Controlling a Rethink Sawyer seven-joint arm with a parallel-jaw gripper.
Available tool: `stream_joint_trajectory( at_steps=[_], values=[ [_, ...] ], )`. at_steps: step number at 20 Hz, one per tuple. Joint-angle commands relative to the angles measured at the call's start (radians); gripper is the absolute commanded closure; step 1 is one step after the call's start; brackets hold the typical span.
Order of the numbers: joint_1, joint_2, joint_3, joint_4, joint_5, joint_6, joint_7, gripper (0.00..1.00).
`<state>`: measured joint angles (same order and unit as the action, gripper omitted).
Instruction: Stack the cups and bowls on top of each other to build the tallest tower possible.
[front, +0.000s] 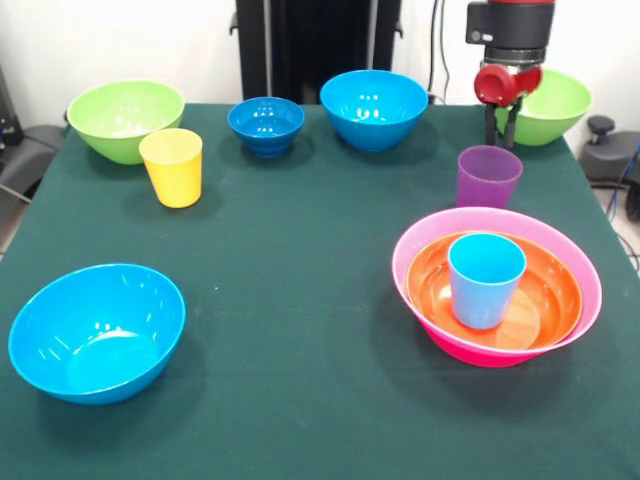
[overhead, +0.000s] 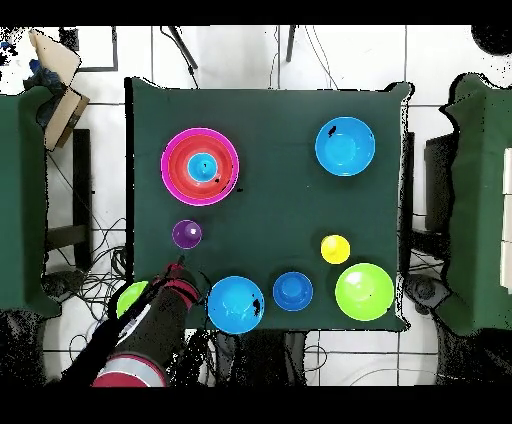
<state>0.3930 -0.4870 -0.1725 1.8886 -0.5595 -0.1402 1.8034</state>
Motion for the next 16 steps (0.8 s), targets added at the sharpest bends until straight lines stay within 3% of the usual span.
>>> stream_joint_trajectory(
  at_steps=[1, 9, 16],
  values=[
    [-0.107, -0.029, 0.098, 0.063, 0.172, 0.165, 0.226, 0.00],
    [-0.145, -0.068, 0.123, 0.058, 0.196, 0.211, 0.158, 0.00],
    [-0.185, -0.088, 0.139, 0.070, 0.171, 0.215, 0.129, 0.00]
  ],
)
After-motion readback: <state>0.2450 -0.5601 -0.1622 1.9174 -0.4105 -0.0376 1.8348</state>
